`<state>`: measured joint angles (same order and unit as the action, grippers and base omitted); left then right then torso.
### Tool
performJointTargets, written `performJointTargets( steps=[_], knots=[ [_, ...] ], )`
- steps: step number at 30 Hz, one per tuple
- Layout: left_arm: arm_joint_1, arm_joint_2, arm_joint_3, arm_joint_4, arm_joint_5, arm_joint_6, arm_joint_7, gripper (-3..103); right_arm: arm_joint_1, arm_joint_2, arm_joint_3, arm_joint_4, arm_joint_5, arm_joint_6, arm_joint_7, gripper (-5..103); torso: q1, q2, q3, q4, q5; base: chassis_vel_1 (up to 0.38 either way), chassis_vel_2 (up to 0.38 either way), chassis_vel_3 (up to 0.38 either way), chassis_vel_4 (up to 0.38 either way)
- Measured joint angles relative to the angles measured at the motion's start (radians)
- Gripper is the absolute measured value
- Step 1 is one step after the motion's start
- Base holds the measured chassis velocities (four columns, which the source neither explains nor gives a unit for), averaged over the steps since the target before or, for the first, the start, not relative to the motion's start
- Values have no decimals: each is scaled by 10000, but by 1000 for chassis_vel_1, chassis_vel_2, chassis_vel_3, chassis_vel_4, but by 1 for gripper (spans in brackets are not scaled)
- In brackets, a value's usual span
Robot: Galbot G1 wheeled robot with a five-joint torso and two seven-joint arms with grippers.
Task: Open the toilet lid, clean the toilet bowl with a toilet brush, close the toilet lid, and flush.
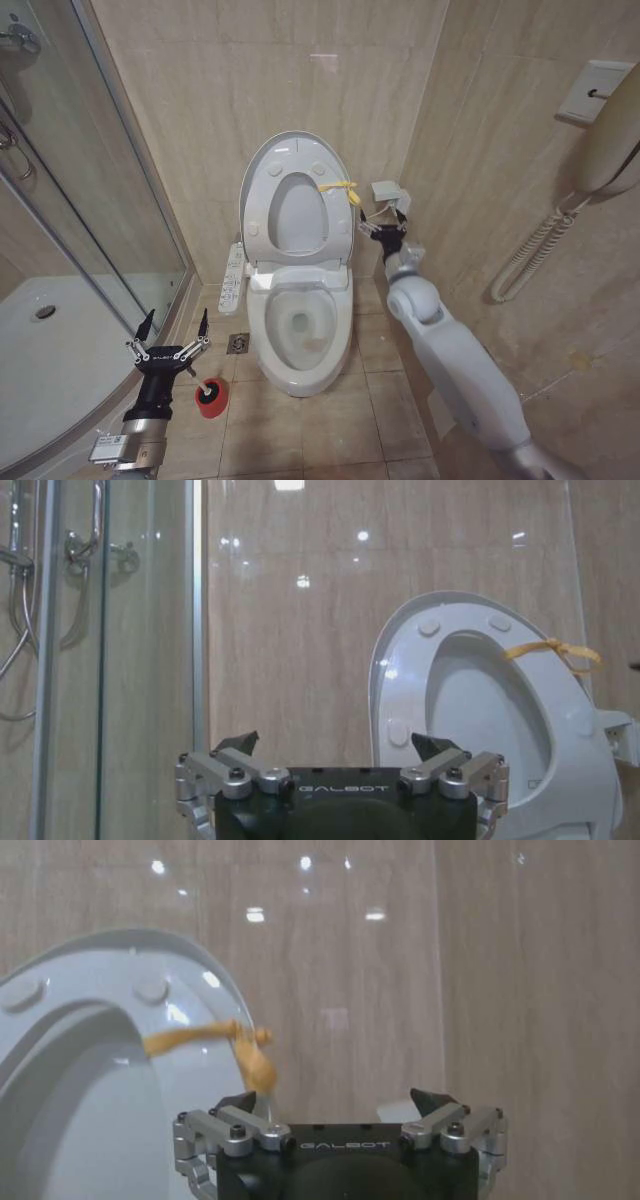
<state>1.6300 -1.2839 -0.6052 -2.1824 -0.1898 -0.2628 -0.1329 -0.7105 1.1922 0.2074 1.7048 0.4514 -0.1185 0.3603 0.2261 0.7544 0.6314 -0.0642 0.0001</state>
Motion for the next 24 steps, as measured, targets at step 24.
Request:
performJointTargets(
  steps=[24],
  knots=[
    [1, 0, 0, 0, 0, 0, 0, 100, -5797, 523, 2612, 3855, -827, 309, -88, 100, 0, 1, 0, 2, 0, 0, 0, 0, 0]
  ],
)
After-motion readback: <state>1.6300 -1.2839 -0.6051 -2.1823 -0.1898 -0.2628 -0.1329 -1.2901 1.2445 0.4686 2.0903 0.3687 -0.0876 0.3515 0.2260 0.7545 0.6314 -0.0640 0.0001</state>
